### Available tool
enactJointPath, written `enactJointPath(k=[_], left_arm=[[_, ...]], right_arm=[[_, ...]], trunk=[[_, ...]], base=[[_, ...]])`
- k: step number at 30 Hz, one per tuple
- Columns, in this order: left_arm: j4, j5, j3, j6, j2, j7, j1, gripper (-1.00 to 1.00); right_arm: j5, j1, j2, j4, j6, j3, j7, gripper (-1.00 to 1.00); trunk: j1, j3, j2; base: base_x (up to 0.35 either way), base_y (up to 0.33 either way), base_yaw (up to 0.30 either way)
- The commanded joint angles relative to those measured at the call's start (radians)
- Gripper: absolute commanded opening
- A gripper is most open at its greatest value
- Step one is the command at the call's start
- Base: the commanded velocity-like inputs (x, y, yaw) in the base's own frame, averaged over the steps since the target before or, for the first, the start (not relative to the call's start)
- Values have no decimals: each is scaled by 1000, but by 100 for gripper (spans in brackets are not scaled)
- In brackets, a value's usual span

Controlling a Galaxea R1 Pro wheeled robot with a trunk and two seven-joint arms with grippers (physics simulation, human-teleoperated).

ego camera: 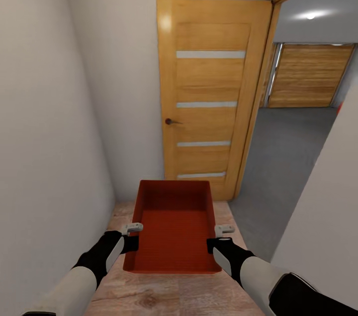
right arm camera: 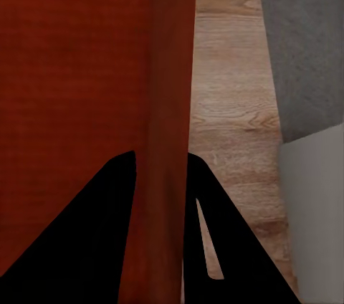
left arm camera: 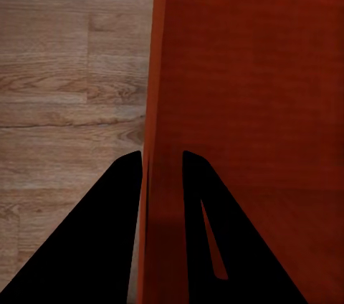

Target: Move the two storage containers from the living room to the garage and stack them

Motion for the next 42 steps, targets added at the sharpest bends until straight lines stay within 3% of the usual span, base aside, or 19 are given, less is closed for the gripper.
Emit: enactJointPath(k=[1,13,34,42], left_arm=[[0,-31,4,8,2,17,-1,-100],[-12,-31,0,8,3,17,-1,-100],[-14,-31,-3,8,3,17,-1,-100],[-14,-32,-4,9,3,17,-1,-100]], right_arm=[[25,-1,-2,-3,6,-5,-13,-100],[24,-1,-2,-3,6,-5,-13,-100],[24,-1,-1,-3,6,-5,-13,-100],[24,-1,1,-3,6,-5,-13,-100]], trunk=[[1,-2,-2],[1,-2,-2],[1,-2,-2],[1,-2,-2]], base=[[322,0,0],[298,0,0],[13,0,-1],[0,0,-192]])
